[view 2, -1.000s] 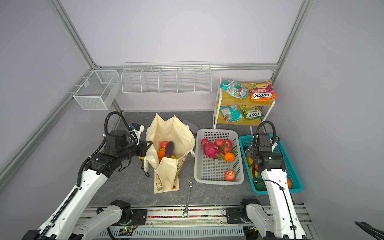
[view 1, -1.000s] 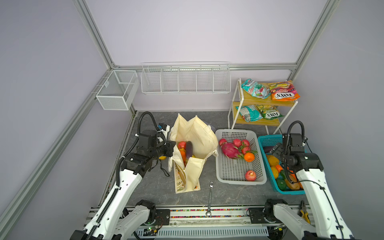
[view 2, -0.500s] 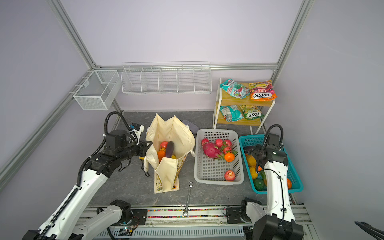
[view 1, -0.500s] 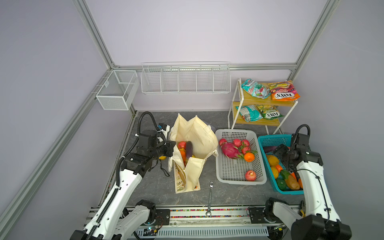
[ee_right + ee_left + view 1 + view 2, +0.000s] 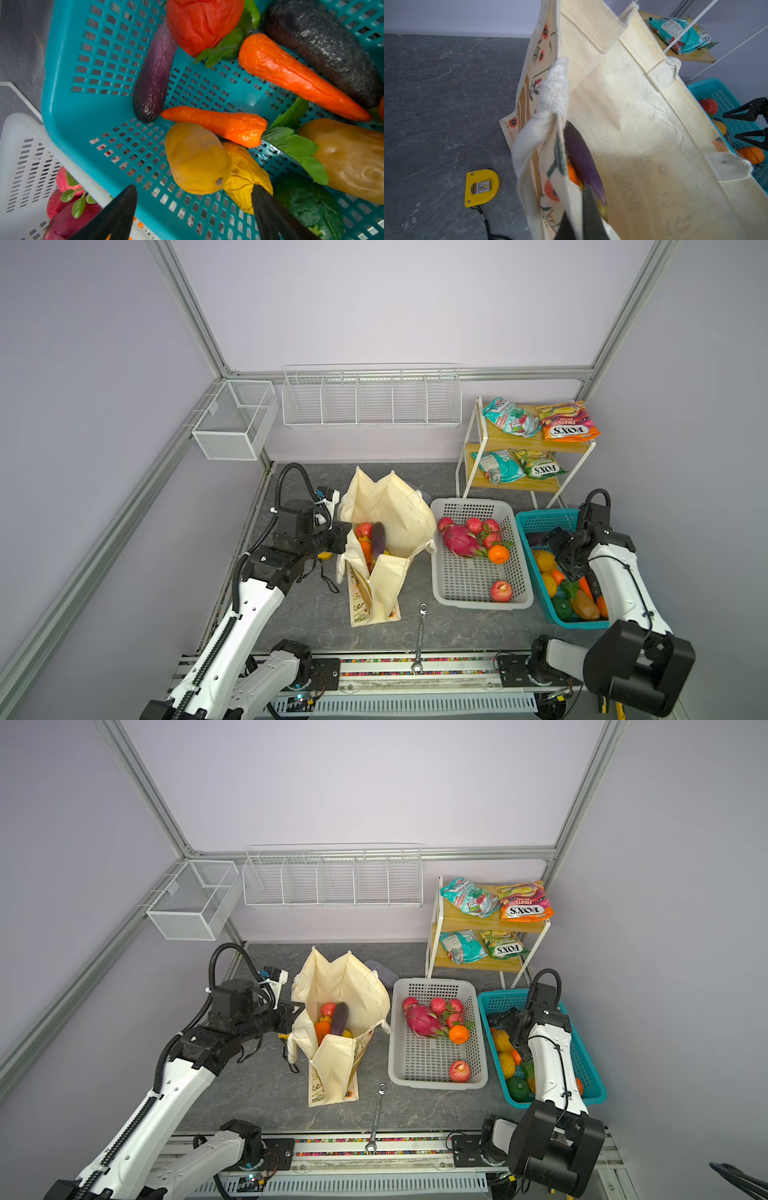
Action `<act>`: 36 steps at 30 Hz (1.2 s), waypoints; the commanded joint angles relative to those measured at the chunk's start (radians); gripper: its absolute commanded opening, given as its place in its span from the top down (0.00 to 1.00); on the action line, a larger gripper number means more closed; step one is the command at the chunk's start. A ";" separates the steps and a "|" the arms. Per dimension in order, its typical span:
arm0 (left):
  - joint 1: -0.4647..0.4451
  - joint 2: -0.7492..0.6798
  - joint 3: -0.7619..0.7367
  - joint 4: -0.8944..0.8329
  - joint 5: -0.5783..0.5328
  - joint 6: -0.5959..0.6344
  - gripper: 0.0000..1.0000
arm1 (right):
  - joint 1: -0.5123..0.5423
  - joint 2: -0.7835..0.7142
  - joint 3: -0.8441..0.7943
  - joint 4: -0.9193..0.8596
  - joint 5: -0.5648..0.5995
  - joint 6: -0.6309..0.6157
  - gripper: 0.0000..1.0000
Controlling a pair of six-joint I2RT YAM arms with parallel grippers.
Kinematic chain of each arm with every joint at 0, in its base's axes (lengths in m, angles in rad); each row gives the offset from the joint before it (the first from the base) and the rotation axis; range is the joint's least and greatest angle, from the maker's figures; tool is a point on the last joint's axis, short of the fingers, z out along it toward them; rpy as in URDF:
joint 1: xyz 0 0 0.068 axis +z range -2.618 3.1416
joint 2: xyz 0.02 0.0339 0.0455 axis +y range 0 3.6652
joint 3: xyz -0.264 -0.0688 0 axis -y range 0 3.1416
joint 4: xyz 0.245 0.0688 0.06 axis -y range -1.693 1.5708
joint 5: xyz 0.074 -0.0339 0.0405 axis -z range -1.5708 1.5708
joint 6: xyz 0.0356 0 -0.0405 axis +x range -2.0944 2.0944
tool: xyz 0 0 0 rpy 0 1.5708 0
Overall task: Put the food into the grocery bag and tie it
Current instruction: 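Lower the right gripper onto the yellow mango in the teal basket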
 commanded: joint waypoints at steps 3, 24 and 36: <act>-0.003 -0.017 -0.001 0.015 0.008 0.015 1.00 | -0.009 0.042 -0.015 0.041 0.003 0.027 0.11; -0.003 -0.019 -0.001 0.014 0.012 0.013 1.00 | -0.010 0.138 -0.062 0.150 0.000 0.071 0.19; -0.003 -0.020 -0.001 0.016 0.013 0.013 1.00 | -0.013 0.121 -0.103 0.169 -0.015 0.081 0.46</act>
